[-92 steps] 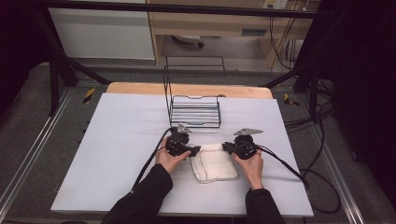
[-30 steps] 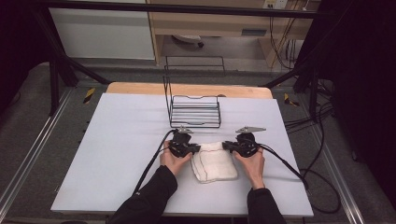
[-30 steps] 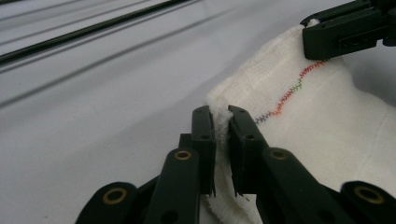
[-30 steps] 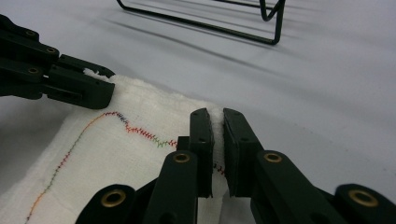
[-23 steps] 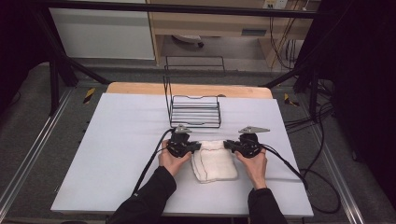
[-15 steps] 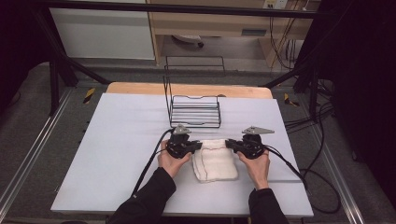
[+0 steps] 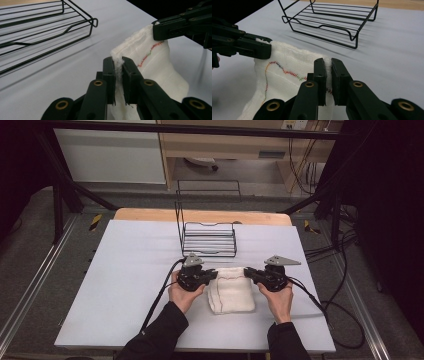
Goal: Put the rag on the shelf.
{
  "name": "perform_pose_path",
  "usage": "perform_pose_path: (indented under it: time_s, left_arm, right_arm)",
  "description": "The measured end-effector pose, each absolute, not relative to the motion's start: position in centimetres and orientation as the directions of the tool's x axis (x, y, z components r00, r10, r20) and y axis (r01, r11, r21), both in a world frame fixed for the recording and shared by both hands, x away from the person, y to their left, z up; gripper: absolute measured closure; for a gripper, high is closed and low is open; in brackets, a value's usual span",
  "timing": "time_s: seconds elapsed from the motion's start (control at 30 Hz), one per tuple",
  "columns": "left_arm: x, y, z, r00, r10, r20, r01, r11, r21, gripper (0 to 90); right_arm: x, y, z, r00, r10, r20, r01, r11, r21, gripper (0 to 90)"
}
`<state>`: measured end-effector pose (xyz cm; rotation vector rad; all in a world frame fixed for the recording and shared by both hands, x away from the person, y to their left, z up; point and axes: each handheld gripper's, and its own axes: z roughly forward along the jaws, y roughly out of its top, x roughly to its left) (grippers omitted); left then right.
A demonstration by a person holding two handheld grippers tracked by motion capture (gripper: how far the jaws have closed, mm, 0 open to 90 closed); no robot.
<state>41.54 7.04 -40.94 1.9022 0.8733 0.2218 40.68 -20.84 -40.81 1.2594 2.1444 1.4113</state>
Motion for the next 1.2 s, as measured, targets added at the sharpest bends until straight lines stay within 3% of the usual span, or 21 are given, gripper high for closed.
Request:
perform_pose_path:
  time_s: [1.2]
  left_arm:
    - [40.3, 7.7, -36.8, 0.745, 0.649, -0.153, 0.334, -0.166, 0.928, 81.7]
  right_arm:
    - [38.3, -20.7, -36.2, -0.597, 0.793, 0.125, 0.328, 0.099, 0.939, 83.5]
